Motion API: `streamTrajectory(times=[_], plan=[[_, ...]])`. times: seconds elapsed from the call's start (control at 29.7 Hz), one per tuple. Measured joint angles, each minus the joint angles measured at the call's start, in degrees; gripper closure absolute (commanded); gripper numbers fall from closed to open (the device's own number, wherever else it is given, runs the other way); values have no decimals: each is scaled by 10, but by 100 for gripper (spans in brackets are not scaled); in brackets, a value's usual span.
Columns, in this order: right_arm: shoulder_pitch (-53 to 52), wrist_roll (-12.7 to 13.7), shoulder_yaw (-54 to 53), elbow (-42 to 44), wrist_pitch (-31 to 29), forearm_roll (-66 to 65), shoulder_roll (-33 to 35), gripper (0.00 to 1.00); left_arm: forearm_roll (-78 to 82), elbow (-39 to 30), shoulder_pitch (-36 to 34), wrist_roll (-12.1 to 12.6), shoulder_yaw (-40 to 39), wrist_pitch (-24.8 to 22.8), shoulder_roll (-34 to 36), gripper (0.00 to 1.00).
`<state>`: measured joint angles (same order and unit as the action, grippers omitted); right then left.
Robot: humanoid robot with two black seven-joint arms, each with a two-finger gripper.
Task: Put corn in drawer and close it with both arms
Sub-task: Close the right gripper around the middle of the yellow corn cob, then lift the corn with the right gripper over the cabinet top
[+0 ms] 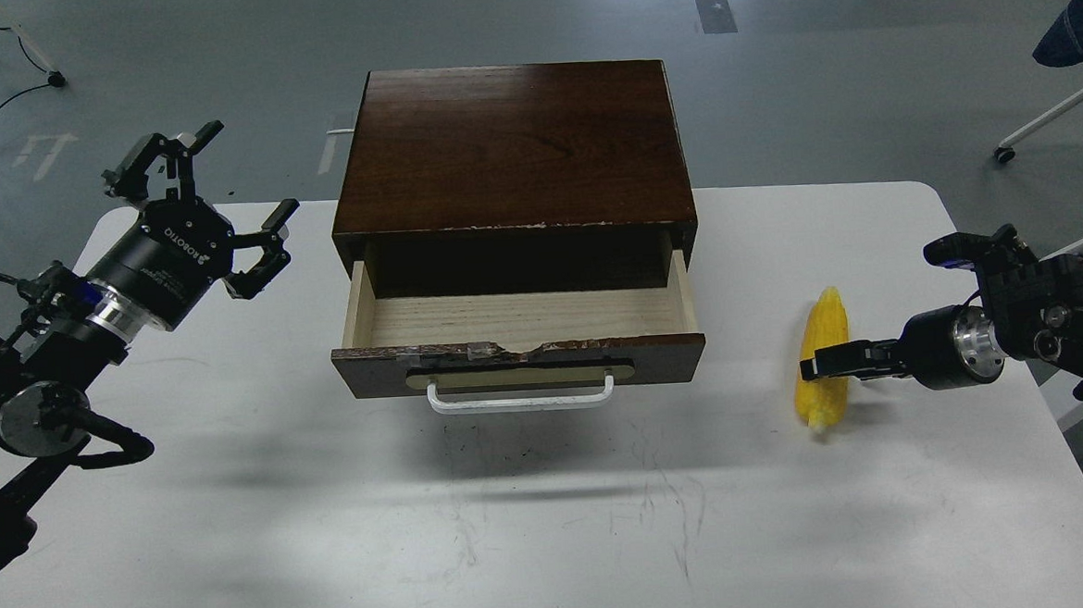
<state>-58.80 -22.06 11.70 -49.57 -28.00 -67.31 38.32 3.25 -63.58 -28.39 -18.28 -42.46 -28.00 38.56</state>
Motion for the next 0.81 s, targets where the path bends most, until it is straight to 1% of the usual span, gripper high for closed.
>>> streamTrajectory(times=[0.03, 0.07, 0.1, 0.13, 0.2, 0.24, 0.44, 0.5, 0.64, 0.81], plan=[[0, 0, 0, 0, 0, 0, 0, 54, 0, 0, 0, 0, 0, 0, 0, 0], [0, 0, 0, 0, 0, 0, 0, 54, 0, 0, 0, 0, 0, 0, 0, 0], [0, -1, 0, 0, 0, 0, 0, 56, 0, 0, 0, 0, 0, 0, 0, 0], [0, -1, 0, -1, 0, 0, 0, 61, 0, 0, 0, 0, 0, 0, 0, 0], [0, -2, 0, -1, 0, 0, 0, 68, 0, 0, 0, 0, 0, 0, 0, 0], [0, -3, 0, -1, 0, 0, 0, 69, 0, 0, 0, 0, 0, 0, 0, 0], [-8, -8, -4, -6, 1, 2, 7, 69, 0, 0, 0, 0, 0, 0, 0, 0], [-30, -8, -7, -10, 8, 5, 12, 69, 0, 0, 0, 0, 0, 0, 2, 0], [-101, -9, -10, -34, 13, 9, 30, 68, 0, -1, -1, 0, 0, 0, 6, 0], [-235, -16, -4, -78, 12, 10, 42, 68, 0, -1, -1, 1, 0, 0, 7, 0]])
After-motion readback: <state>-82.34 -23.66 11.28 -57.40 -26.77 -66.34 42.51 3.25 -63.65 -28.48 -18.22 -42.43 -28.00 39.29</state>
